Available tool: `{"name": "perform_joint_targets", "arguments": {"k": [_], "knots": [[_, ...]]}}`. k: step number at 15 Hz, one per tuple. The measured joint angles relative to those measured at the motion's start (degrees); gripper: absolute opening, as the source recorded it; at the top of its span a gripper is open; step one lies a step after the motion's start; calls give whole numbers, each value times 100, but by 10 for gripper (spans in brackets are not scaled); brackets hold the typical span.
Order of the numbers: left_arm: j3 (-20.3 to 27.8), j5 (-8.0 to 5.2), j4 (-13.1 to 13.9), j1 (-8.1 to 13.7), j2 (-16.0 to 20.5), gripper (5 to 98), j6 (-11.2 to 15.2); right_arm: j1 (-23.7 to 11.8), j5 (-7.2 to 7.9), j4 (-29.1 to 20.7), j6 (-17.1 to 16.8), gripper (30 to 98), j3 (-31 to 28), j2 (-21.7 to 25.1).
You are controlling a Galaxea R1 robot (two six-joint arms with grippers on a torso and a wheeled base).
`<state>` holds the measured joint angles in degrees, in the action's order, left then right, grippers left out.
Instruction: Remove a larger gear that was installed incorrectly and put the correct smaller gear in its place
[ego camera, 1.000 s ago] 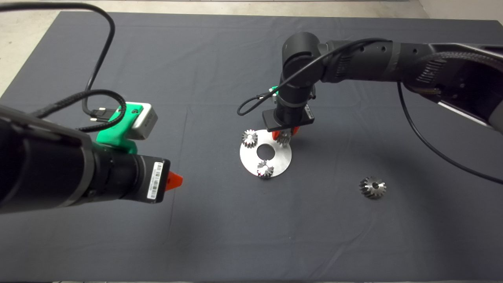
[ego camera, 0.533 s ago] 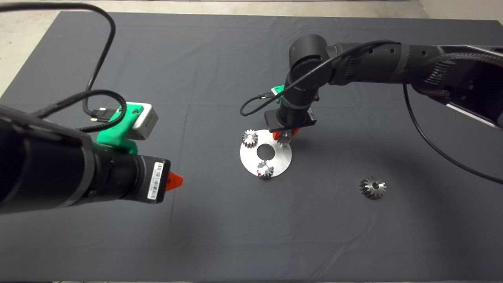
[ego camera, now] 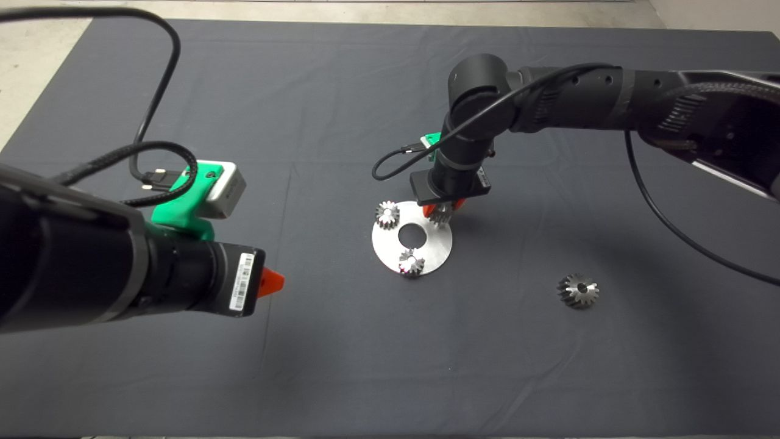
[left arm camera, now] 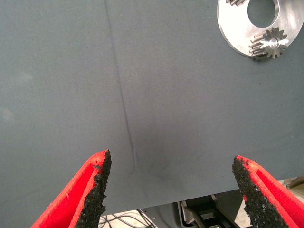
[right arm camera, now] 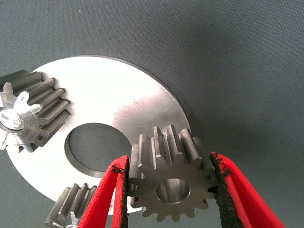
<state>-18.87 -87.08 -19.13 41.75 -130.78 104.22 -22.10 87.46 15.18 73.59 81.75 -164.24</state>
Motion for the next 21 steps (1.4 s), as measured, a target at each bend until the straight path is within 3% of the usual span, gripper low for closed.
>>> {"name": "perform_joint_targets", "arguments": {"k": [21], "knots": [[0,0,-83,-116,2,643,0,5,-50,12,123,357,-80,96]]}}
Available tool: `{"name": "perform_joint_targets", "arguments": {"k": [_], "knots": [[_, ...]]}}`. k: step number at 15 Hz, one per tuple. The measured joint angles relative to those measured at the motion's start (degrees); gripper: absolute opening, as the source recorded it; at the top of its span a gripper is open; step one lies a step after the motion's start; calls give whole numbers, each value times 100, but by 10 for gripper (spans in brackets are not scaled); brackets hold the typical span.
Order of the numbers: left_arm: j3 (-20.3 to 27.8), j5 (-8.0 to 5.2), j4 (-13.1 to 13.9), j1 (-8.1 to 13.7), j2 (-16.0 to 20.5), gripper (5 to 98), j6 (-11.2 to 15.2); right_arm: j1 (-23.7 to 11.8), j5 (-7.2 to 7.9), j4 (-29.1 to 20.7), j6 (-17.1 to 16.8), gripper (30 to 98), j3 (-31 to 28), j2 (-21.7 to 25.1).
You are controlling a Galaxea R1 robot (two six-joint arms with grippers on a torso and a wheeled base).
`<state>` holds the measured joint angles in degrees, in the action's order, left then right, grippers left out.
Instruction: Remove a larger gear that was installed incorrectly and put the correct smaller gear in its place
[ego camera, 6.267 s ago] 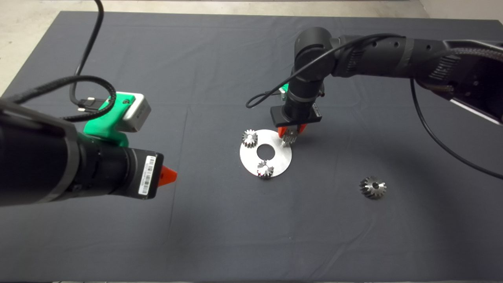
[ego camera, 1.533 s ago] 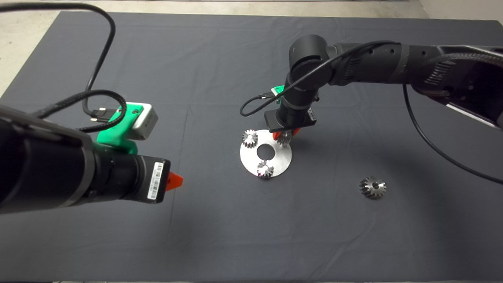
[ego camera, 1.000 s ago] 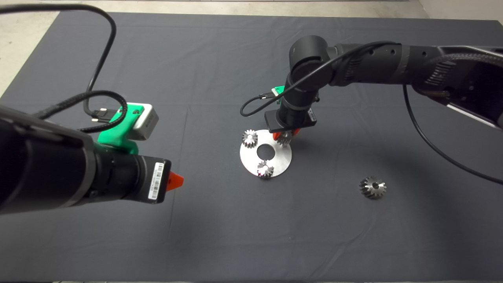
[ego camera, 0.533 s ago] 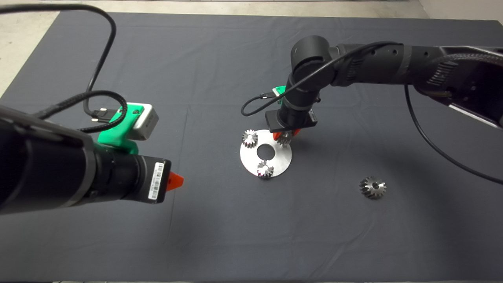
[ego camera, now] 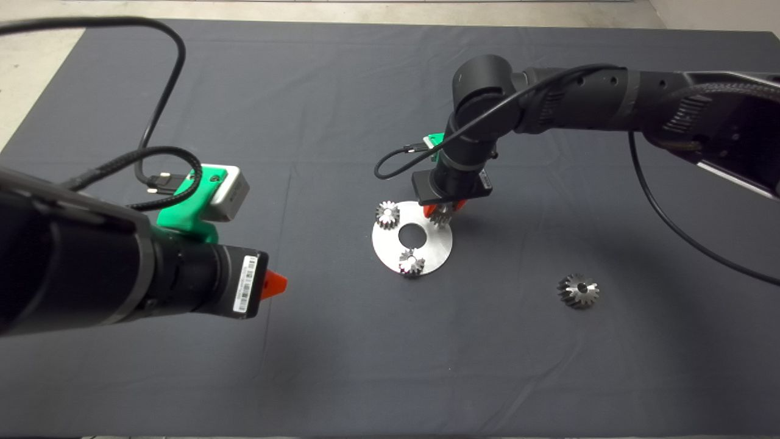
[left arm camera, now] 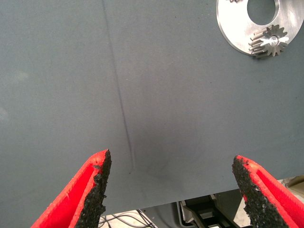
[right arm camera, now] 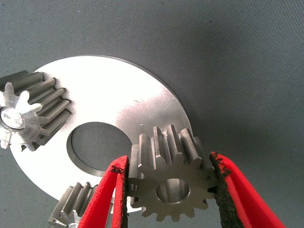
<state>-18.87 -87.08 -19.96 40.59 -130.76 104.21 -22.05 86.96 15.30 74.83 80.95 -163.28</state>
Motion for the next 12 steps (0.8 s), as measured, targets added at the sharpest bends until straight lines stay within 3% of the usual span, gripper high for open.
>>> {"name": "perform_joint_targets", "arguments": {"k": [12], "knots": [[0,0,0,0,0,643,-2,0,0,0,0,356,0,0]]}}
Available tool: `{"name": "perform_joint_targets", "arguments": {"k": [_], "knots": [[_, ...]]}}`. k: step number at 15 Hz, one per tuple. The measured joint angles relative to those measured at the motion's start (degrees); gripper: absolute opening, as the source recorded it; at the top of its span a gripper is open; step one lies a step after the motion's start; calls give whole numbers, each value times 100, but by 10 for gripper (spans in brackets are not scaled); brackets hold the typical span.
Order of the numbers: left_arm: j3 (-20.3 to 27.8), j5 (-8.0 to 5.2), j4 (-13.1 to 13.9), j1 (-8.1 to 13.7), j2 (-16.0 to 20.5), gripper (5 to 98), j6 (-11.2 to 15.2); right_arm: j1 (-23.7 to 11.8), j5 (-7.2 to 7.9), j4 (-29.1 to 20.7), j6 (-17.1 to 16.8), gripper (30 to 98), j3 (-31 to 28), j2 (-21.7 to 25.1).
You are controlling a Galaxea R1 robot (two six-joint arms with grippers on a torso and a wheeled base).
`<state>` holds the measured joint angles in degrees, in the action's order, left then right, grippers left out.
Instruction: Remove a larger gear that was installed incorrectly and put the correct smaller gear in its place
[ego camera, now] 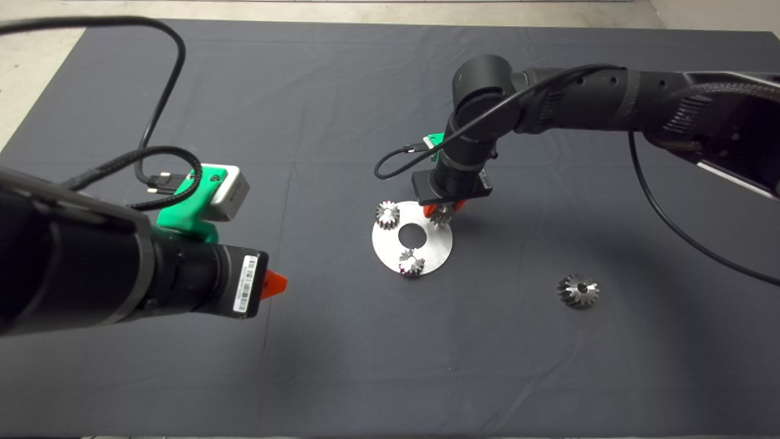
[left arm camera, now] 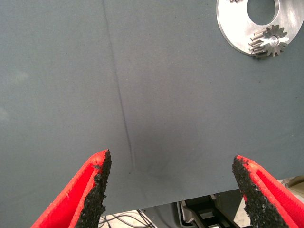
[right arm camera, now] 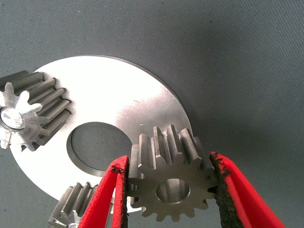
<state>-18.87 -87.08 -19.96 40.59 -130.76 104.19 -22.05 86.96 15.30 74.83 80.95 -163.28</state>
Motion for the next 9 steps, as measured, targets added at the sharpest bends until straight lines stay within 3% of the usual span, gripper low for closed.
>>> {"name": "perform_joint_targets", "arguments": {"k": [9], "knots": [[0,0,-2,-2,-1,643,0,1,-9,0,1,357,-30,13]]}}
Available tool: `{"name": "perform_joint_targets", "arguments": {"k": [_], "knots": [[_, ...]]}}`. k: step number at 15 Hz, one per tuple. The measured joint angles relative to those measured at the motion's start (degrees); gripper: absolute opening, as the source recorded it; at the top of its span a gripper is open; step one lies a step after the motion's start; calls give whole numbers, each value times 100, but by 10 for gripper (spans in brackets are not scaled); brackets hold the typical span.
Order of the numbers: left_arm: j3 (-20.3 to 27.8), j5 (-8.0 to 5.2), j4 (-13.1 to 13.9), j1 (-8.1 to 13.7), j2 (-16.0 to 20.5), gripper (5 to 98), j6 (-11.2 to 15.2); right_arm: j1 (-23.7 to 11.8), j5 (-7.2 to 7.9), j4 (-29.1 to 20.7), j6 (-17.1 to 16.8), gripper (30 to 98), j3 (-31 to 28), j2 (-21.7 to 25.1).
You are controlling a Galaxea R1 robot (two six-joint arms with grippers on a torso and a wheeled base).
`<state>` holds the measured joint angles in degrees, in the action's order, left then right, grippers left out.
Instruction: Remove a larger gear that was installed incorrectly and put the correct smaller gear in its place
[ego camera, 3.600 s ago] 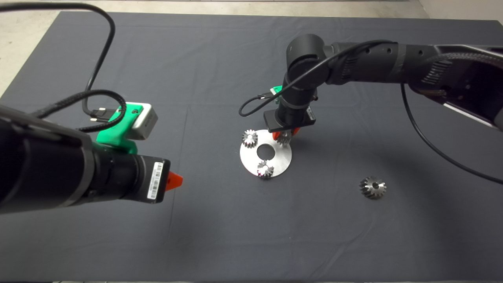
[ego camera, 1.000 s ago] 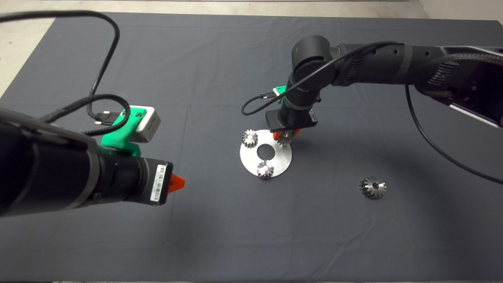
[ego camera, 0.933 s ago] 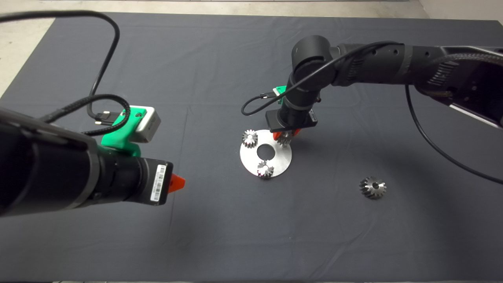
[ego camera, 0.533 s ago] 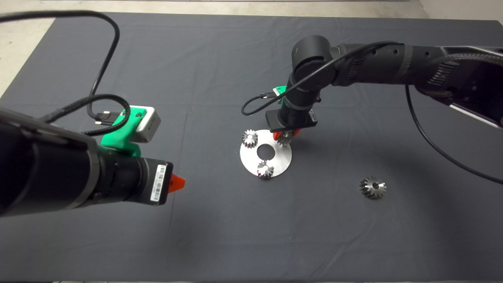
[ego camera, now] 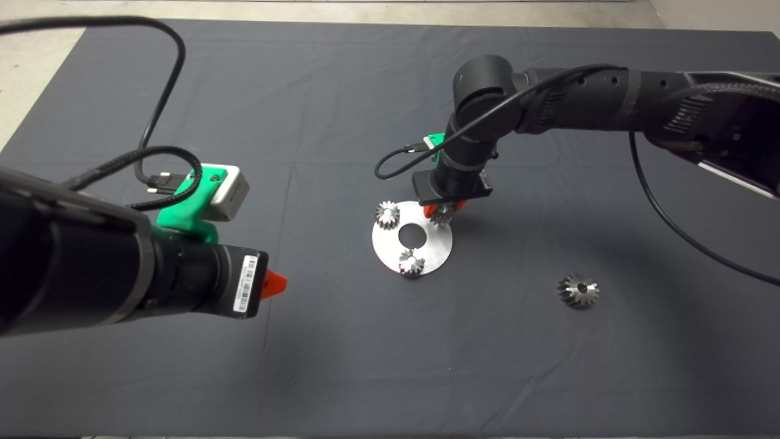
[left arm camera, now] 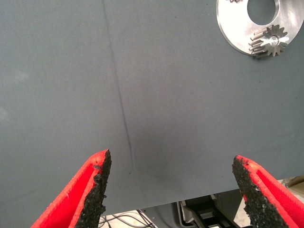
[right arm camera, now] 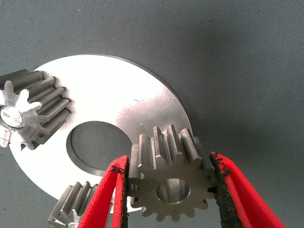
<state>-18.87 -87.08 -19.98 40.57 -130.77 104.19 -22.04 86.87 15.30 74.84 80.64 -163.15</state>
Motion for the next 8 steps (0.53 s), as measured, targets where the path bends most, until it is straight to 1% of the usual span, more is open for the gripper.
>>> {"name": "perform_joint_targets", "arguments": {"k": [8], "knots": [[-1,0,0,-9,1,643,0,-1,0,-1,0,357,-7,1]]}}
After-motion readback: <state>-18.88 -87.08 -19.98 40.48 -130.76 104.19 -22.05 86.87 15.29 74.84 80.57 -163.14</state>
